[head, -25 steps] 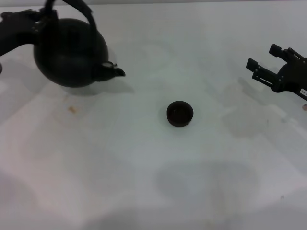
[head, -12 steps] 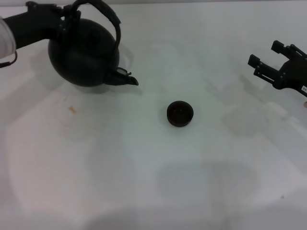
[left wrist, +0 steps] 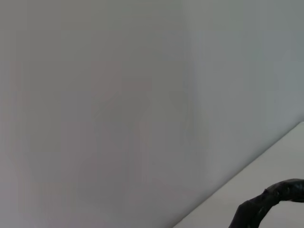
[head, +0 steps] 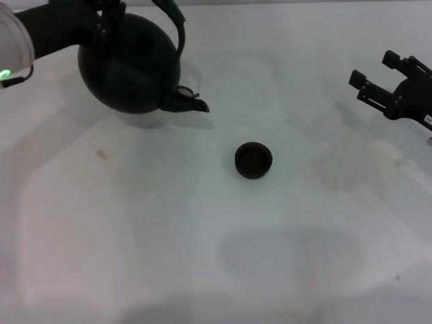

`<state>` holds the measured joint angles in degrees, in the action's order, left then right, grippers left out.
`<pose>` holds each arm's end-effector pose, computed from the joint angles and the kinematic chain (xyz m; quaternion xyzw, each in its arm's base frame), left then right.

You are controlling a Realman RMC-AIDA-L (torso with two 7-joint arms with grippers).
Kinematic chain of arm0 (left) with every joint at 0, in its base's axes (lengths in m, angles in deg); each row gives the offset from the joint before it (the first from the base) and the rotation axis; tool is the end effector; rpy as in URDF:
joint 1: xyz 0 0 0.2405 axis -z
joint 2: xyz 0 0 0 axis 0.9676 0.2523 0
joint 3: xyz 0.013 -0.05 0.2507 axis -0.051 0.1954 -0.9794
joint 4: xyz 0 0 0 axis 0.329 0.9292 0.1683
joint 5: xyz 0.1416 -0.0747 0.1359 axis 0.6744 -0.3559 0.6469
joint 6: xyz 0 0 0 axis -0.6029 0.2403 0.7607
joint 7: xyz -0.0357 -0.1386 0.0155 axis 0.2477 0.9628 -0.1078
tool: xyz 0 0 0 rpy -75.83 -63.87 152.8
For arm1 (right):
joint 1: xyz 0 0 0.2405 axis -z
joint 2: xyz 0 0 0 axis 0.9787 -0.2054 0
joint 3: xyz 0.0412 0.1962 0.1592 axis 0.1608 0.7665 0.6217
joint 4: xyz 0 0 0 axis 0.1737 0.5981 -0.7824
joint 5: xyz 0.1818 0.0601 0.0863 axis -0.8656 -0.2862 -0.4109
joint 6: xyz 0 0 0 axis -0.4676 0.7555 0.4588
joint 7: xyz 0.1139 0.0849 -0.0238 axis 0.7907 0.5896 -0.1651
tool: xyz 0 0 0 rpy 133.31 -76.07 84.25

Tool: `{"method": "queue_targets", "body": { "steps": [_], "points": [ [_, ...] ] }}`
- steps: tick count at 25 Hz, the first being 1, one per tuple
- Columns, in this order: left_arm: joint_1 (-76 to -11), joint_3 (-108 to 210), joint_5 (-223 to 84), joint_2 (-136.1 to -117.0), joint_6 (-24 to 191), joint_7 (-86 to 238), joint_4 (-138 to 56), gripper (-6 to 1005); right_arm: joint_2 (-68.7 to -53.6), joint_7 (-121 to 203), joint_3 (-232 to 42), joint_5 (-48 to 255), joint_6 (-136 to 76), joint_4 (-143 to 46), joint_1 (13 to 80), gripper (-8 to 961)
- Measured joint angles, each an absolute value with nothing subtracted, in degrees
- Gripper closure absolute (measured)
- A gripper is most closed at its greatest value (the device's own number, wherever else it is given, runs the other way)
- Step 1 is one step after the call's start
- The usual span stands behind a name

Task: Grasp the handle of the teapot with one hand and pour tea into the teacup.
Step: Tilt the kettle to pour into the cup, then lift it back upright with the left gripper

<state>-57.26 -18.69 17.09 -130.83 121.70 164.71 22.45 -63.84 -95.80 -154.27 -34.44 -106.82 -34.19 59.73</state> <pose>-0.2288 0.3818 0.0202 -0.8965 -0.1586 -0.1565 0.3829 0.3385 0.3059 -0.0056 -0.8318 0.2517 0.3013 0.3925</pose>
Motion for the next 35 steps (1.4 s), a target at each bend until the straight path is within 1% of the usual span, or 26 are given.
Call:
{"method": "queue_targets", "body": {
  "steps": [26,35],
  "points": [
    [-61.6,-31.3,27.9,-130.84,117.3,174.3,35.3,849,-63.75,-95.7,-154.3,-34.9,-107.6,-35.0,60.1,109],
    [-61.5,-34.6,30.7,-130.90,115.7,175.6,36.9,849,-63.75,-95.8,-154.3,-34.9,-107.6,-35.4,60.1,109]
  ]
}}
